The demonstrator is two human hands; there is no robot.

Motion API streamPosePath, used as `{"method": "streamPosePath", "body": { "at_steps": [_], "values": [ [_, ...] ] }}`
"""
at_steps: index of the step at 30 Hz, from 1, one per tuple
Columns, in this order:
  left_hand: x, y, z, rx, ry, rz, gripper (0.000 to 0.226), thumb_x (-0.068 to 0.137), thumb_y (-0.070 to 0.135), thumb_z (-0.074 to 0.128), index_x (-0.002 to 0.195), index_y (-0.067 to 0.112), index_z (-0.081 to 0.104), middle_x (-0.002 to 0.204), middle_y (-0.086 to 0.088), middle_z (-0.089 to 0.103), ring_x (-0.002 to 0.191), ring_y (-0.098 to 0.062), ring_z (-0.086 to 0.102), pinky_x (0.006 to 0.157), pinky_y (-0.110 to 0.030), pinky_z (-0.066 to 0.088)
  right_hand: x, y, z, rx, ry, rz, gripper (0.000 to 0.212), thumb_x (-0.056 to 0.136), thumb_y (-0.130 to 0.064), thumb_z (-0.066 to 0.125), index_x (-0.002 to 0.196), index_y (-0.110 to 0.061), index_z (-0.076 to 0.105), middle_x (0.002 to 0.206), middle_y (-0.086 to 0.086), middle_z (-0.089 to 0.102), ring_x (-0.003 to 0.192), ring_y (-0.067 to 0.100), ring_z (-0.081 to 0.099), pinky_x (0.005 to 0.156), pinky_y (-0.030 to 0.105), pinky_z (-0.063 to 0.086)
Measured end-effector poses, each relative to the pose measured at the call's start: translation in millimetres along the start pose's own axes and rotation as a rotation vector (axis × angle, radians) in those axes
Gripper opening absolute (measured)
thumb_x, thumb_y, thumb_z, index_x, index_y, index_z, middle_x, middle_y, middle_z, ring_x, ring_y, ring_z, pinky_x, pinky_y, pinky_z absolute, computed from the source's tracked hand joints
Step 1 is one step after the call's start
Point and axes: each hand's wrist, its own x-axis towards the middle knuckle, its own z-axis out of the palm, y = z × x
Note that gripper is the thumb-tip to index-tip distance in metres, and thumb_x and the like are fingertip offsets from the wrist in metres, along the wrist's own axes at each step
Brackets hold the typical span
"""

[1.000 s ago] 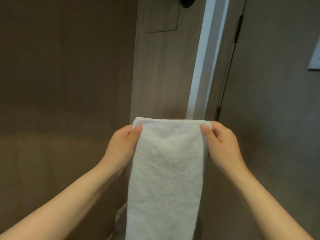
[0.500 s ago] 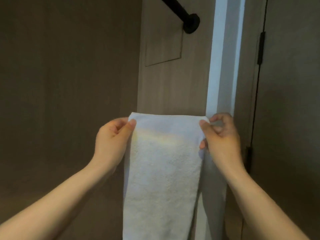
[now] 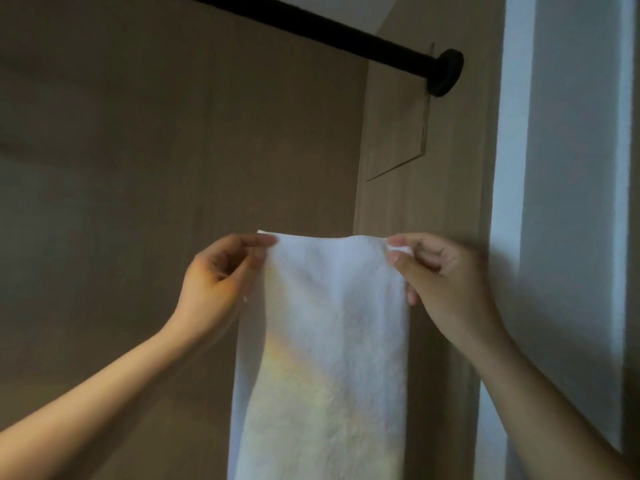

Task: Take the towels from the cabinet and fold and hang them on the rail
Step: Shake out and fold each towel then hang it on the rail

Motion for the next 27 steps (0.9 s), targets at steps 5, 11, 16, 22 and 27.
{"method": "streamPosePath", "body": {
  "at_steps": [5, 11, 16, 22, 27],
  "values": [
    [4.7, 16.5, -10.7, 0.037, -0.107, -0.002, 0.034, 0.077, 0.033, 0.075, 0.108, 0.043, 0.068, 0.087, -0.013, 0.068, 0.077, -0.014, 0.061, 0.069, -0.025, 0.050, 4.6, 3.7, -5.3, -0.273, -0.112, -0.024, 0.064, 0.066, -0.048, 0.082, 0.126, -0.045, 0.060, 0.094, -0.022, 0.066, 0.078, 0.000, 0.060, 0.063, 0.016, 0.052],
    [16.8, 32.1, -20.9, 0.097, -0.146, 0.024, 0.065, 0.060, 0.043, 0.080, 0.122, 0.051, 0.059, 0.110, -0.002, 0.070, 0.099, -0.027, 0.070, 0.088, -0.047, 0.057, 12.0, -1.1, 9.4, -0.270, -0.105, -0.041, 0.089, 0.060, -0.074, 0.071, 0.140, -0.049, 0.042, 0.132, -0.034, 0.041, 0.115, -0.010, 0.041, 0.089, 0.019, 0.043],
    [38.2, 39.5, -24.5, -0.015, -0.138, 0.053, 0.056, 0.079, -0.006, 0.073, 0.119, 0.032, 0.064, 0.103, 0.000, 0.074, 0.087, -0.015, 0.071, 0.072, -0.025, 0.057, 31.4, -1.1, 19.2, -0.198, -0.012, -0.099, 0.077, 0.076, -0.031, 0.082, 0.143, -0.037, 0.045, 0.128, -0.027, 0.043, 0.115, -0.006, 0.044, 0.086, 0.010, 0.041],
    [78.8, 64.6, -26.0, 0.046, -0.113, 0.143, 0.046, 0.084, -0.007, 0.068, 0.102, 0.035, 0.073, 0.094, -0.006, 0.075, 0.086, -0.028, 0.071, 0.080, -0.039, 0.058, 74.1, -15.3, 10.2, -0.121, 0.008, -0.183, 0.071, 0.083, -0.016, 0.076, 0.144, -0.034, 0.044, 0.136, -0.009, 0.057, 0.105, 0.001, 0.061, 0.079, 0.014, 0.055],
    [125.4, 94.2, -19.1, 0.140, -0.099, 0.231, 0.043, 0.083, 0.004, 0.073, 0.107, 0.040, 0.070, 0.095, 0.008, 0.076, 0.086, -0.010, 0.073, 0.074, -0.023, 0.059, 121.8, -40.5, -6.7, -0.130, 0.085, -0.230, 0.066, 0.086, -0.015, 0.072, 0.144, -0.033, 0.045, 0.126, -0.003, 0.064, 0.093, 0.000, 0.060, 0.083, 0.024, 0.057]
  ]
}}
